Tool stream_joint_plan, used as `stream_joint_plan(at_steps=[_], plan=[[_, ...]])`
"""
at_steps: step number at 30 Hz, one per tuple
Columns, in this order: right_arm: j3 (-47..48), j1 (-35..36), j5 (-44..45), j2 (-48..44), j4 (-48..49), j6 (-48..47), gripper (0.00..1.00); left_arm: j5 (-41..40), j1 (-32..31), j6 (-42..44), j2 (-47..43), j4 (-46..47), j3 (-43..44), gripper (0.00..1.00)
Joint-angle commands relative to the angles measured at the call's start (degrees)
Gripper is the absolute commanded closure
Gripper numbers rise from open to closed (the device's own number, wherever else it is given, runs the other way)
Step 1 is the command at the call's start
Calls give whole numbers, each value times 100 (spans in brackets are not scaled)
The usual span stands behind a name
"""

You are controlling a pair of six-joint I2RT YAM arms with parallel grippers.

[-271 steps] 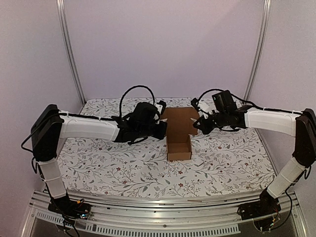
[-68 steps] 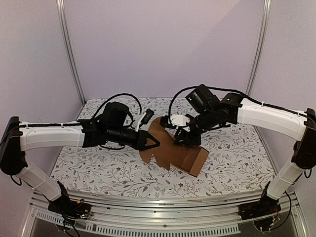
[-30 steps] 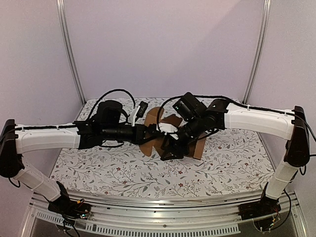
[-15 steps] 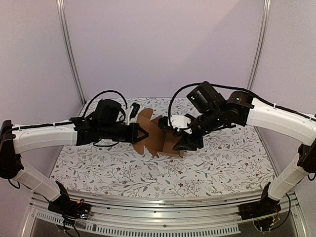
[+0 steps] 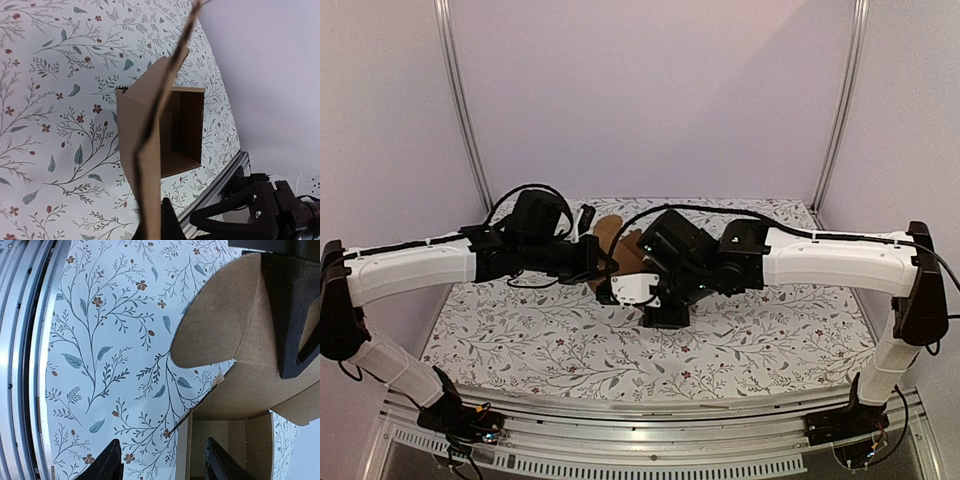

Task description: Fold the paper box

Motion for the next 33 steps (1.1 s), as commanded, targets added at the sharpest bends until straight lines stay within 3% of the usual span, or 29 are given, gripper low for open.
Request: stream_joint_plan(at_steps=[1, 9, 15, 23, 33], plan=[[236, -9, 435, 215, 258, 168, 46, 182, 70, -131, -44, -58, 1, 100], [247, -38, 890, 442, 505, 250, 58, 392, 66, -82, -63, -46, -38, 100], [258, -319, 951, 549, 585, 392, 68, 417, 66, 271, -1, -610, 147, 100], [115, -349, 788, 677, 670, 335, 69, 662, 58, 443, 204, -743, 193, 100], [-208, -348, 239, 480, 631, 346, 66, 90, -173, 893, 745, -1438, 863, 100]])
